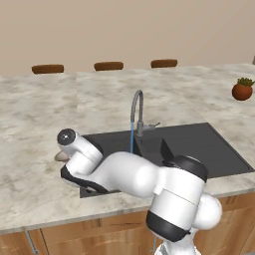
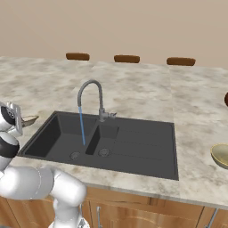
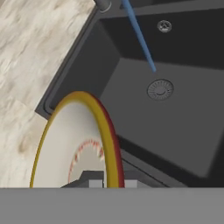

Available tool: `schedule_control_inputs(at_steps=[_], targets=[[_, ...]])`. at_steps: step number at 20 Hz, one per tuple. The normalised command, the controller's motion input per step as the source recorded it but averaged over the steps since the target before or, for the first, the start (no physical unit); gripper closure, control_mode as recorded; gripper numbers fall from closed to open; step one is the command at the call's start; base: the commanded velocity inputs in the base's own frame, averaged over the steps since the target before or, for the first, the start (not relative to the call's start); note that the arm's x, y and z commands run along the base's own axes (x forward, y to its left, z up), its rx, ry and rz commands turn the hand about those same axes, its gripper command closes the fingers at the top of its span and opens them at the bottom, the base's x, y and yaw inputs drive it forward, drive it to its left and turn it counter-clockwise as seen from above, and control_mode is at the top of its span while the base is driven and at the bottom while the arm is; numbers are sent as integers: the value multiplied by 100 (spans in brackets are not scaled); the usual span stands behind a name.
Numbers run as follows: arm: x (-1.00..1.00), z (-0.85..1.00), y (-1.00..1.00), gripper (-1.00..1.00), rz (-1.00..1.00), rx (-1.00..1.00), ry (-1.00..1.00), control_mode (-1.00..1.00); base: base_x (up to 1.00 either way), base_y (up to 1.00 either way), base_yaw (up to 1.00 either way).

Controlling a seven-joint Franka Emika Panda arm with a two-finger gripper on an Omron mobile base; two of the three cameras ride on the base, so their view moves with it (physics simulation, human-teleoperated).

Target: Rinse each bowl for a few seconds and place them down in the sink or on the counter.

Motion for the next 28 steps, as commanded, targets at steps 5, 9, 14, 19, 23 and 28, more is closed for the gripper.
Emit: schedule_control_inputs(at_steps=[5, 9, 14, 19, 23, 28], targets=[[6, -15, 30, 100, 0, 1, 7, -100, 0, 0, 0], [5, -20, 27, 100, 0, 2, 5, -100, 0, 0, 0], [3, -29, 25, 100, 0, 5, 3, -100, 0, 0, 0], [0, -26, 19, 100, 0, 7, 1, -100, 0, 0, 0], [0, -29, 5, 100, 0, 10, 2, -100, 0, 0, 0], [0, -33, 3, 100, 0, 11, 6, -100, 0, 0, 0]])
